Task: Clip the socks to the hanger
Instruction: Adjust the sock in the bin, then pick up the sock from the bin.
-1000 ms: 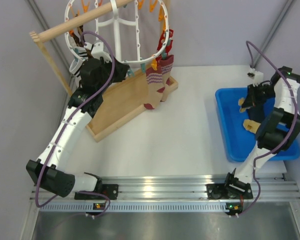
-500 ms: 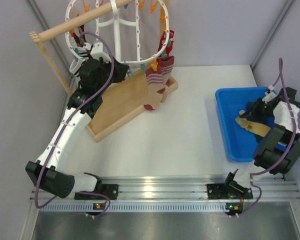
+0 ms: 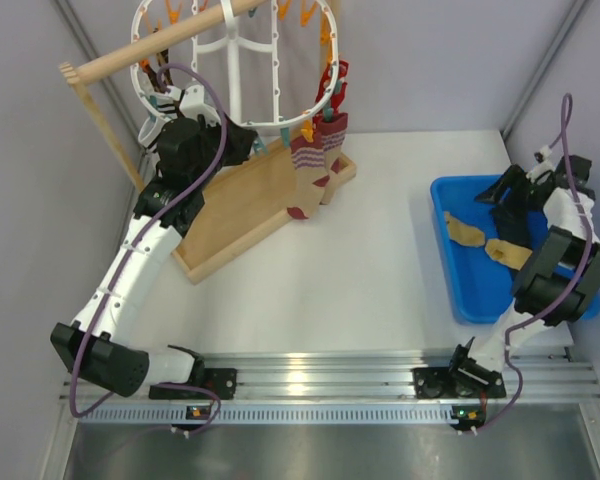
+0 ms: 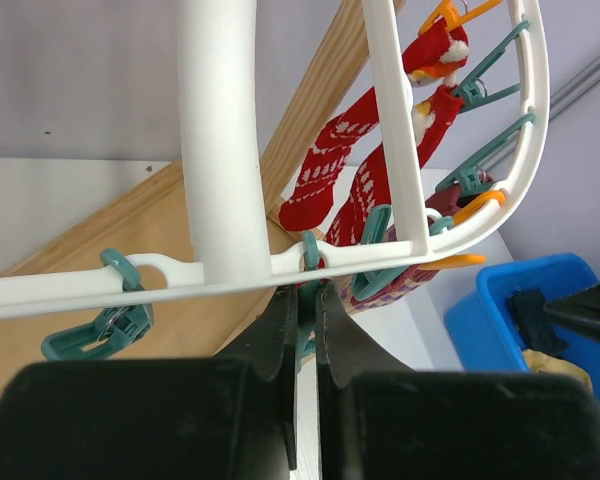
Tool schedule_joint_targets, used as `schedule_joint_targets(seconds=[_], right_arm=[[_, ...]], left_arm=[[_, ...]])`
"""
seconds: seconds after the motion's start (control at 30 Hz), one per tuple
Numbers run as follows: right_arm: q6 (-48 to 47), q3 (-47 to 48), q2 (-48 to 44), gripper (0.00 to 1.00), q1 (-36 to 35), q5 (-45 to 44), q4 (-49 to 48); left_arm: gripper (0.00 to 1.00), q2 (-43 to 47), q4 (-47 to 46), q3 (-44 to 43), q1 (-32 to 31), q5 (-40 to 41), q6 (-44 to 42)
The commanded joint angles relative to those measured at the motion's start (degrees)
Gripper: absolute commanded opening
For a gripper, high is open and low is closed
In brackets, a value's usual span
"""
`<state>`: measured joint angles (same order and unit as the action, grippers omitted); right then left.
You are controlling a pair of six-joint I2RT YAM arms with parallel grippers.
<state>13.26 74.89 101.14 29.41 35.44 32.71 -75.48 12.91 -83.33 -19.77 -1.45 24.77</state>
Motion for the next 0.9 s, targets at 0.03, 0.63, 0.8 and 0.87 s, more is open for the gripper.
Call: schedule_joint_targets(seconds=[0.03, 0.63, 0.8, 0.87], right_arm=[[-29.59, 11.14, -0.16, 0.61, -0.14, 11.57, 6.01], [-101.05, 3.86, 4.67, 0.68, -7.78, 9.12, 19.15], [-102.73, 1.57, 6.7, 0.69, -11.12, 6.14, 15.38], [-102.2, 1.05, 7.66, 0.69, -12.18, 5.08, 14.14]], left_arm=[[0.0, 0.69, 1.86, 0.98, 0.35, -0.57, 0.19], [0.0, -1.07, 1.42, 0.01, 0.52, -1.27, -0.34], [0.0, -0.89, 1.59, 0.27, 0.61, -1.1, -0.69], [0.0, -0.72, 1.59, 0.19, 0.61, -0.92, -0.69]])
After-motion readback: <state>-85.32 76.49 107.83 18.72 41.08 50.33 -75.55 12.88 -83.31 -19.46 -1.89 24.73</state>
